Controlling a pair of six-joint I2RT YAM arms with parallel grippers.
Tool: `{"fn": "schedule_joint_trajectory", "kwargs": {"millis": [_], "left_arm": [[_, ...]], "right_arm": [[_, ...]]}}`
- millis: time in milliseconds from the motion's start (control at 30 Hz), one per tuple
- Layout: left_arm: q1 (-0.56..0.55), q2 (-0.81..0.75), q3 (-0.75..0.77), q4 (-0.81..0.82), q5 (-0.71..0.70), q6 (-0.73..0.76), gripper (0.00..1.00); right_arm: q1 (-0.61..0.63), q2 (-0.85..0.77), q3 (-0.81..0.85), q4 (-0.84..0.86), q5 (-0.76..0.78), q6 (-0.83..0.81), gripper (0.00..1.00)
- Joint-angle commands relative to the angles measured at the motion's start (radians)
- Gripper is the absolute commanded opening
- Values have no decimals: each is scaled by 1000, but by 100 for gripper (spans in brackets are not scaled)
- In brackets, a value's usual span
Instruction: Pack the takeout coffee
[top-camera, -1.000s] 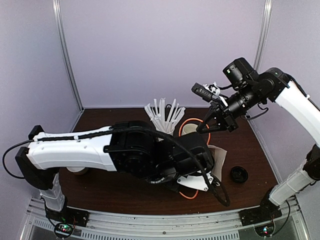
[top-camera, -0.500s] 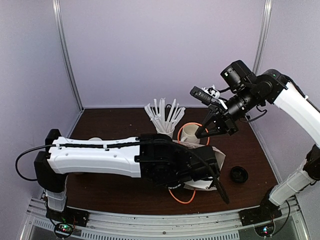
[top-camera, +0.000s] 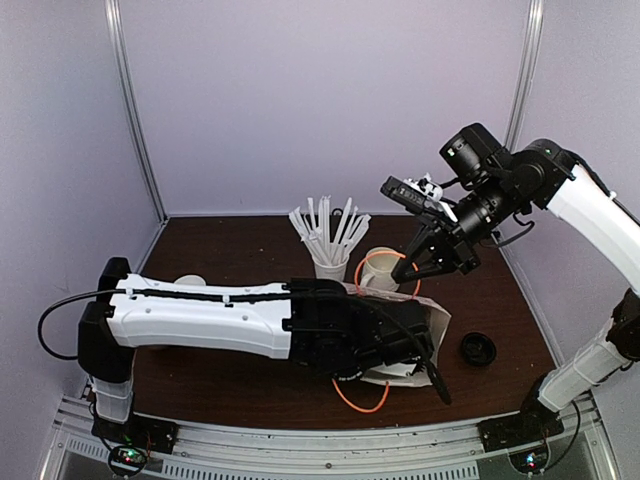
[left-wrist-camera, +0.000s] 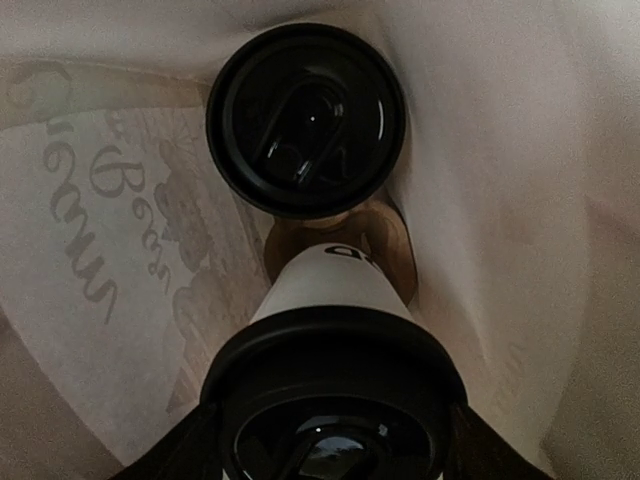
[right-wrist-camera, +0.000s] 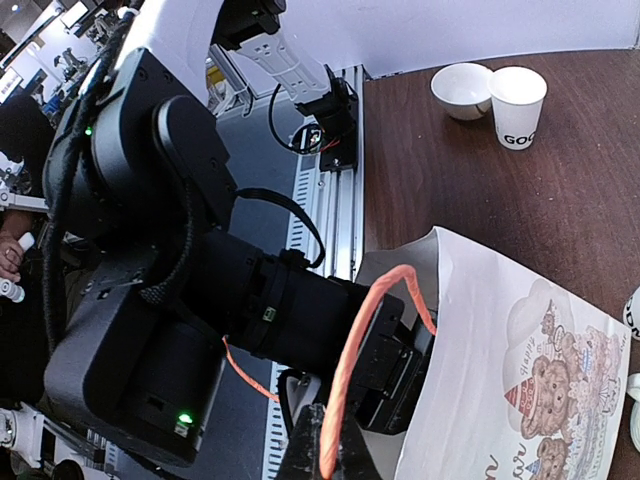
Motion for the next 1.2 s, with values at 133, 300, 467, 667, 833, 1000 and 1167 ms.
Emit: {"fn": "schedule_joint_trajectory", "kwargs": {"millis": [133,300,467,667,833,1000,1167], "left_arm": [[36,-3,-68,135,9,32,57],[54,0,-88,154,30,35,57],[58,-14,-120,198,57,40,57],[78,-16,-162,249,75,52,57],[92,-13,-182,281,74,65,57],[106,-15,-195,315,79,76,57],[126,-10,-203,349,116,88,57]], "right_arm": [[9,-16,39,-27,-58,-18,1],[9,-11,37,-35,-61,-26,1],[9,-1,39,-45,-69,-39,1],[11,10,49,-70,-90,-61,1],[17,18,61,-113,-119,-105,1],[24,28,75,-147,-127,-135,1],[24,40,75,-150,-115,-143,2]]}}
